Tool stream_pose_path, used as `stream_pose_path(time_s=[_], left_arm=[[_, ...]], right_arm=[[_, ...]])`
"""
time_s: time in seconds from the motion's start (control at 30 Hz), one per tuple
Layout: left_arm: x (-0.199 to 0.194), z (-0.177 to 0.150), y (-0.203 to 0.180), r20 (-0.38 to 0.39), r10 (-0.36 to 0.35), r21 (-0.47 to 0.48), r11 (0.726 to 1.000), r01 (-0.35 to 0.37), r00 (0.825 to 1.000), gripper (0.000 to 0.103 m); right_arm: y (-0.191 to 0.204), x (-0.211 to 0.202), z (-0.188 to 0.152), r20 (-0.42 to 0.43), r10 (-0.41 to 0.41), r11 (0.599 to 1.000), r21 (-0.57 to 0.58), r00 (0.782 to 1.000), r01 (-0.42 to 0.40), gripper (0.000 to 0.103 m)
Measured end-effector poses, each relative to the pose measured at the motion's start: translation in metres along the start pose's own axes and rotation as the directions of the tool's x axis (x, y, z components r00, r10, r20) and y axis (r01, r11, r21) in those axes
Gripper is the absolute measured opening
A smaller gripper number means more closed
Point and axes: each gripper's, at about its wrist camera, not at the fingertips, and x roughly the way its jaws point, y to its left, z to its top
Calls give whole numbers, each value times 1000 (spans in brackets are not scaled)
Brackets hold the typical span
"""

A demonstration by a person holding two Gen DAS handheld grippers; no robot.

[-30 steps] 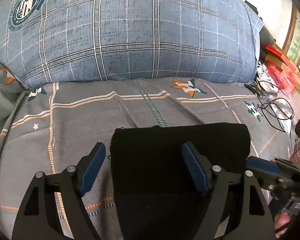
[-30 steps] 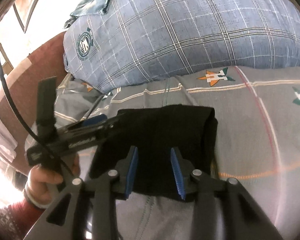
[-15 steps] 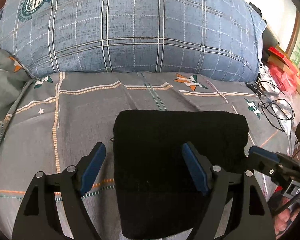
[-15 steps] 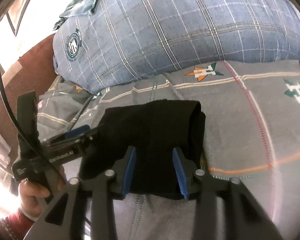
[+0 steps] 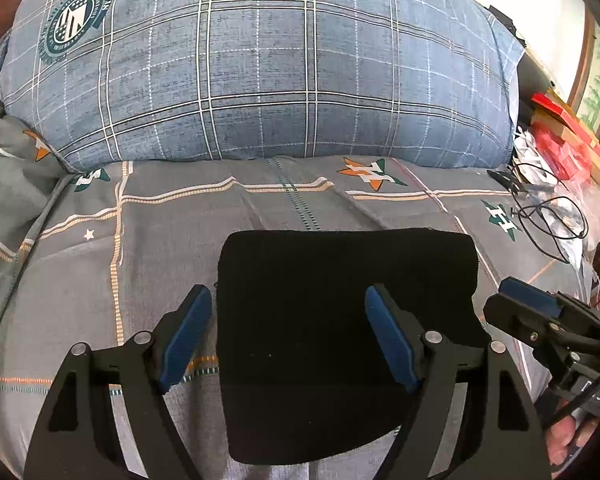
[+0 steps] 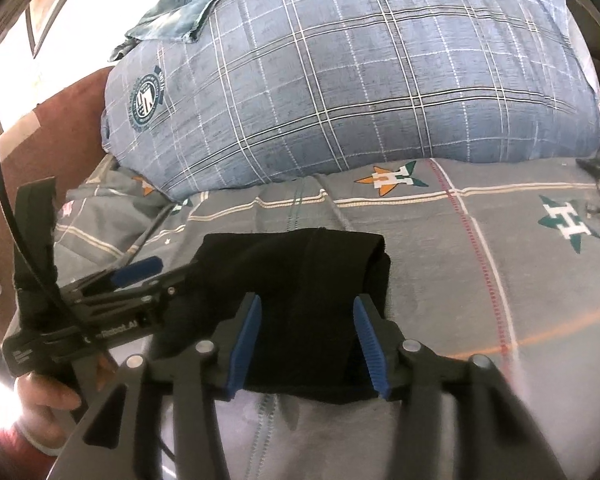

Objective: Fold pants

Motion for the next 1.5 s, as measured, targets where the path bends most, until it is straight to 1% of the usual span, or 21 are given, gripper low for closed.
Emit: stream_pose_path(time_s=[0.17, 0.3, 0.43, 0.53, 0.7, 0.87, 1.13, 1.37, 1.5], left_arm=[[-3, -2, -2, 10, 23, 9, 1000, -23, 1000, 80], [-4, -4, -1, 9, 26, -2, 1000, -26, 1000, 80], [-5, -6, 3, 7, 26, -10, 1000, -26, 1000, 80], [-9, -7, 9, 19, 20, -36, 999, -19, 1000, 83], [-10, -8, 16, 18, -2, -74, 997, 3, 1000, 83], [-11, -8, 16, 25, 5, -67, 998, -3, 1000, 83], [-12, -10, 14, 26, -5, -65, 998, 7, 1000, 83], [-11, -11, 20, 25, -48, -87, 995, 50, 999, 83], [-1, -7, 23, -4, -64, -79, 995, 63, 998, 83]], right_arm=[[-1, 4, 0, 6, -23, 1000, 0, 1000, 23, 54], [2, 6, 0, 15, -28, 1000, -2, 999, 28, 62], [3, 8, 1, 12, -41, 999, -19, 999, 41, 65], [3, 8, 3, 15, -62, 998, -24, 998, 63, 68], [0, 8, 3, 15, -80, 997, -18, 997, 80, 69], [-1, 9, 2, 15, -104, 994, -18, 994, 104, 69], [-8, 9, 2, 14, -112, 993, -21, 994, 113, 71], [-17, 10, 0, 4, -130, 991, -22, 991, 131, 71], [-27, 14, 2, -10, -126, 991, -37, 992, 125, 71]])
